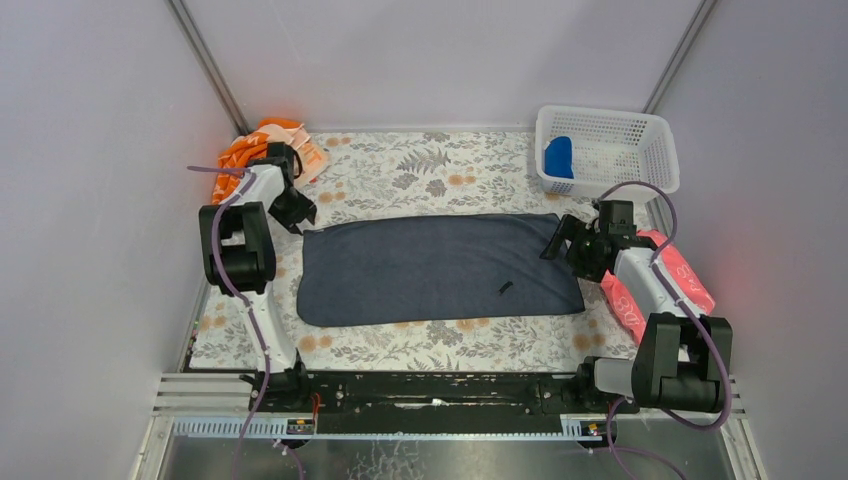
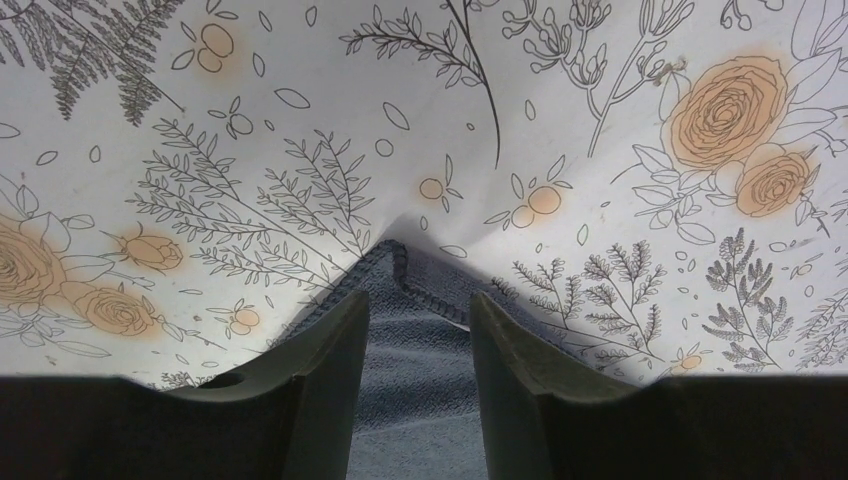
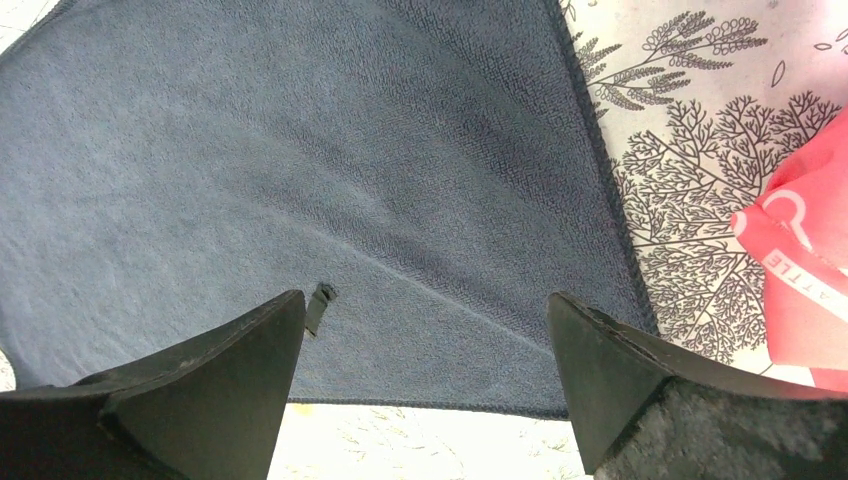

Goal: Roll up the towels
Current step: Flatten out the towel at the center of the board, then fold the towel at the center of the board.

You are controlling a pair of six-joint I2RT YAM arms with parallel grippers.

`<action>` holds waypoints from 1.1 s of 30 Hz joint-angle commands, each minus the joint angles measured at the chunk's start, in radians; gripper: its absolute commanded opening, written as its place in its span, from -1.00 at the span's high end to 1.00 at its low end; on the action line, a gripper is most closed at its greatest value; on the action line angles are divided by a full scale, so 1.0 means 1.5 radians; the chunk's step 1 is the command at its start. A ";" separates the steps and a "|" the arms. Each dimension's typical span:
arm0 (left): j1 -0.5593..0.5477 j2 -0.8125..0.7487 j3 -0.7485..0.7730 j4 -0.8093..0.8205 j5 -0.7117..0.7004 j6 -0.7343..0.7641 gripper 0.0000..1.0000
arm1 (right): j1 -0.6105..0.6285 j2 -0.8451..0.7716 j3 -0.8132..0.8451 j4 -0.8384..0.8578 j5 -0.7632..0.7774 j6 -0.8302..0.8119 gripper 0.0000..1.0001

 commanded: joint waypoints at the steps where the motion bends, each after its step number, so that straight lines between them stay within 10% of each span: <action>1: 0.002 0.007 0.022 0.024 -0.003 -0.016 0.18 | -0.001 0.008 0.006 0.022 -0.023 -0.020 -0.94; 14: 0.003 0.055 0.043 0.024 -0.009 -0.025 0.23 | 0.007 0.026 0.009 0.031 -0.032 -0.028 -0.93; 24: 0.004 0.071 0.093 0.014 -0.032 0.000 0.97 | 0.021 0.031 0.040 0.028 -0.021 -0.042 -0.92; 33: 0.004 0.074 0.114 -0.015 -0.076 0.058 0.98 | 0.084 0.127 0.193 0.028 0.049 -0.122 -0.88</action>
